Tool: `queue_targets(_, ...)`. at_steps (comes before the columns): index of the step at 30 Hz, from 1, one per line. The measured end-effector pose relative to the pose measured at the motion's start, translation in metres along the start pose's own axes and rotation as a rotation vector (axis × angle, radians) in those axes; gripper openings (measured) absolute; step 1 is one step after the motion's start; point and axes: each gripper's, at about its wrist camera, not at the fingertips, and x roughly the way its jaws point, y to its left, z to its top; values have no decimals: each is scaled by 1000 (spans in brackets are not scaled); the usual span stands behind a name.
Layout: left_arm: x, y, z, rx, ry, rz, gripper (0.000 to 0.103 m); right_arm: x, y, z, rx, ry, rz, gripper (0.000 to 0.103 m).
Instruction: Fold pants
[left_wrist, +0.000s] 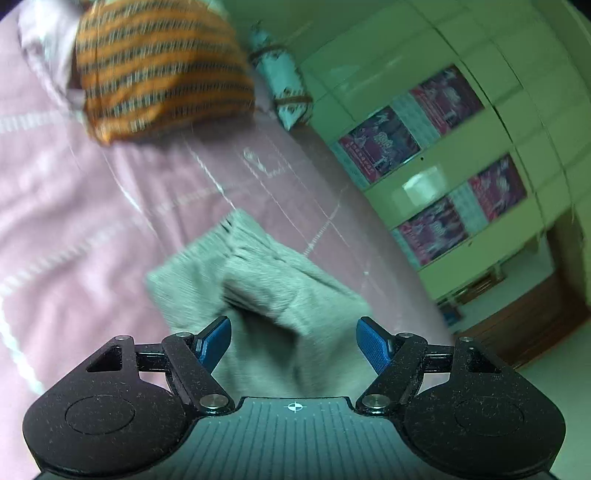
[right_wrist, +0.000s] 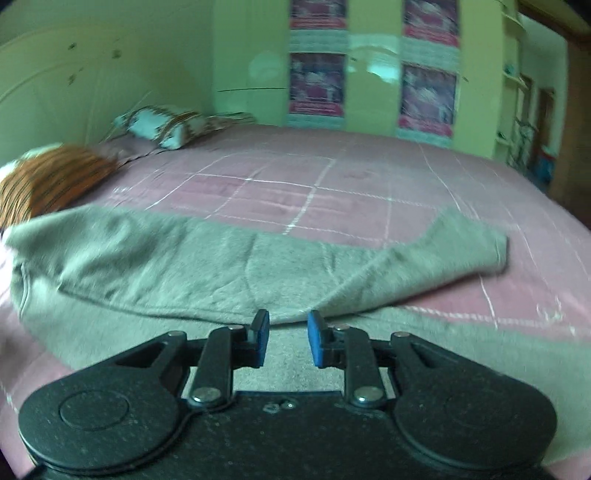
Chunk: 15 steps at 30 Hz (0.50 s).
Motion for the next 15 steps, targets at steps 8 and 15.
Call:
queue_targets(8, 54, -2, 8, -20, 34, 39, 70, 35, -3, 1, 136, 38, -24, 29)
queue_targets(15, 60, -1, 8, 12, 47, 44, 38, 78, -33, 3, 454, 101, 23, 52)
